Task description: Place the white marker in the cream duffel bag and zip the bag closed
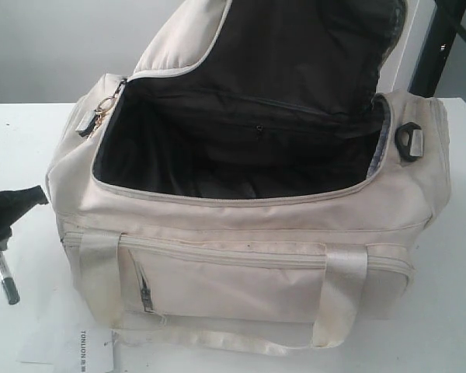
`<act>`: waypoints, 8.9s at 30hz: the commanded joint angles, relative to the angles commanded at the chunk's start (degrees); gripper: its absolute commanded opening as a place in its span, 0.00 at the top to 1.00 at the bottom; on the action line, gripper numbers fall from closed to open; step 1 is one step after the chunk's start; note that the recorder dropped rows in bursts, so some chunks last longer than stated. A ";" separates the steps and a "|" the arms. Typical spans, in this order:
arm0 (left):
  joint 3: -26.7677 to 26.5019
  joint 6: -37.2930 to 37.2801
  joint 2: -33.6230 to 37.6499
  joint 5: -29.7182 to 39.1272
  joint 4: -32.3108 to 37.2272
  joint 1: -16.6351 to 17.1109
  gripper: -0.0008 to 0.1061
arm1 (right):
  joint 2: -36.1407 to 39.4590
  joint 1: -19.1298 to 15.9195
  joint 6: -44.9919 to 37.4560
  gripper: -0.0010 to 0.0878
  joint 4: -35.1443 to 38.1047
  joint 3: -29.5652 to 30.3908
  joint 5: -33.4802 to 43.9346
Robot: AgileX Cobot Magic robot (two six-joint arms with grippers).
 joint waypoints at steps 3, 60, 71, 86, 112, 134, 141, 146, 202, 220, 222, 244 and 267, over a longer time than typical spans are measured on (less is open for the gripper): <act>0.00 0.47 -3.81 1.01 3.28 0.00 0.99 | 0.00 0.00 0.00 0.99 0.00 0.00 0.00; 0.10 24.56 -20.96 -74.51 9.43 -13.78 0.99 | 0.00 0.00 0.00 0.99 0.00 0.00 0.00; 0.10 29.95 -13.71 -79.27 3.85 -15.52 0.99 | 0.00 0.00 0.00 0.99 0.00 0.00 0.00; 0.10 29.71 -9.64 -80.21 3.85 -15.52 0.80 | 0.00 0.00 0.00 0.99 0.00 0.00 0.00; 0.10 31.66 -19.35 -56.17 6.80 -15.41 0.99 | 0.00 0.00 0.00 0.99 0.00 0.00 0.00; -3.46 40.17 -28.63 3.74 1.86 -15.41 0.99 | 0.00 0.00 1.04 0.99 0.12 0.00 0.00; -10.65 63.19 -24.42 21.32 -12.56 -15.41 0.99 | 0.00 0.00 1.04 0.99 0.12 0.00 0.00; -14.97 66.07 -19.85 26.93 -13.43 -14.65 0.99 | 0.00 0.00 1.04 0.99 0.12 0.00 0.00; -36.34 100.45 14.69 10.31 -66.38 8.59 0.99 | 0.00 0.00 1.04 0.99 0.12 0.00 0.00; -36.34 102.98 14.69 10.39 -66.48 8.59 0.99 | 0.00 0.00 1.04 0.99 0.12 0.00 -0.21; -36.34 102.98 14.69 9.73 -66.48 8.59 0.99 | 0.00 0.00 1.04 0.99 0.12 0.00 -0.51; -36.34 103.42 14.69 9.71 -67.67 8.59 0.99 | -0.03 1.96 -59.99 0.90 59.26 0.78 43.10; -36.34 106.46 14.69 10.45 -69.76 8.59 0.99 | 4.44 9.66 -98.52 0.82 106.03 -1.93 33.23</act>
